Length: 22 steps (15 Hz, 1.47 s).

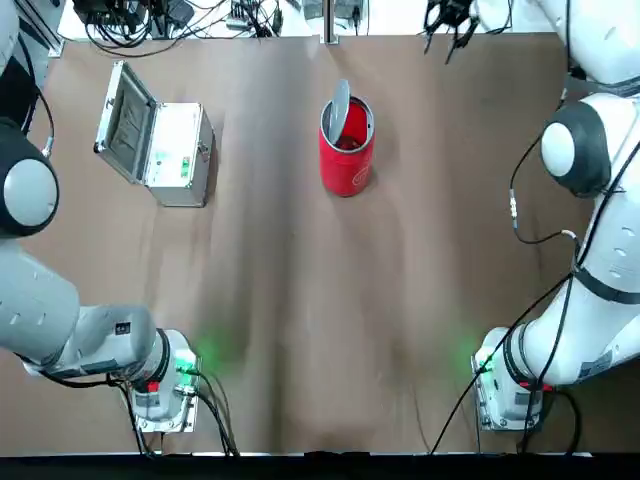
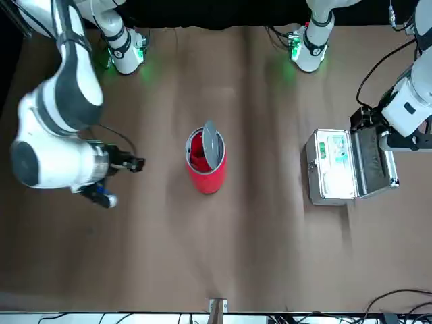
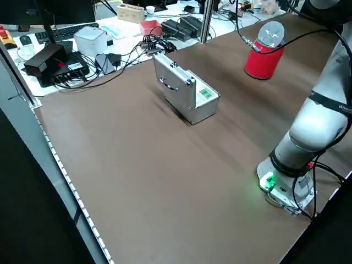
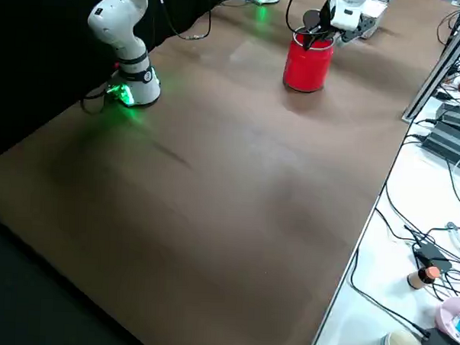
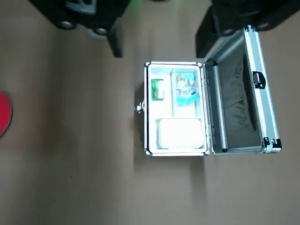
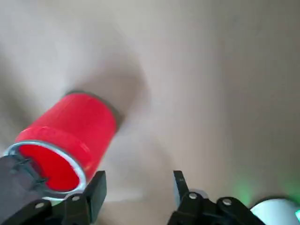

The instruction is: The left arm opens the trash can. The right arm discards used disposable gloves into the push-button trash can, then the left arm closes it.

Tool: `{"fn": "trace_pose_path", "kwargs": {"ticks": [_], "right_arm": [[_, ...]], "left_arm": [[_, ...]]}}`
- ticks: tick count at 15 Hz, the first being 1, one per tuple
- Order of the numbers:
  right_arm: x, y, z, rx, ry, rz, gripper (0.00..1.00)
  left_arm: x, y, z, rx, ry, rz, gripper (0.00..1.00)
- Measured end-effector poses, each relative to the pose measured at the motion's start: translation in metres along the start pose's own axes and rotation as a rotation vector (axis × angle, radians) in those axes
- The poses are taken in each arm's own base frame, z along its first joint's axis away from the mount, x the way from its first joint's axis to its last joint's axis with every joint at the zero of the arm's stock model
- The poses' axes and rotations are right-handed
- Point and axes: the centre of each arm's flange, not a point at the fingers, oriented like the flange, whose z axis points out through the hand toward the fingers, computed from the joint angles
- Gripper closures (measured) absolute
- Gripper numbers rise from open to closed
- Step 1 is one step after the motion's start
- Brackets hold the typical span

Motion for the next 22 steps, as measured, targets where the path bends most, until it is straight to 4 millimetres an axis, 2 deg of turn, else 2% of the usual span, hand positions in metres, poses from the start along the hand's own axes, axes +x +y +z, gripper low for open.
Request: {"fn": "trace_pose_path", "kwargs": {"ticks": [5, 7, 8, 9, 10, 13, 17, 18, 22], "right_arm": [[0.004, 0.08, -0.065, -0.101, 0.135, -0.194, 0.33], [0.007, 0.117, -0.087, -0.181, 0.172, -0.281, 0.21], [0.006, 0.13, -0.096, -0.224, 0.185, -0.322, 0.13], [0.004, 0.136, -0.103, -0.25, 0.197, -0.344, 0.04], [0.0, 0.138, -0.109, -0.262, 0.208, -0.356, 0.01], [-0.02, 0.134, -0.132, -0.255, 0.267, -0.356, 0.01], [-0.06, 0.135, -0.164, -0.209, 0.339, -0.293, 0.01], [-0.076, 0.142, -0.169, -0.2, 0.356, -0.28, 0.01], [-0.113, 0.175, -0.177, -0.175, 0.408, -0.243, 0.01]], "left_arm": [[-0.002, 0.016, 0.001, 0.0, -0.005, 0.012, 0.75], [-0.004, 0.03, 0.004, -0.015, -0.023, -0.03, 0.95], [-0.005, 0.038, 0.006, -0.034, -0.037, -0.061, 0.99], [-0.006, 0.046, 0.007, -0.06, -0.051, -0.085, 0.99], [-0.007, 0.056, 0.009, -0.086, -0.065, -0.101, 0.99], [-0.008, 0.09, 0.02, -0.143, -0.109, -0.124, 0.99], [-0.01, 0.134, 0.021, -0.269, -0.13, -0.128, 0.99], [-0.009, 0.16, 0.023, -0.309, -0.114, -0.151, 0.99], [-0.004, 0.233, 0.048, -0.351, -0.092, -0.2, 0.99]]}}
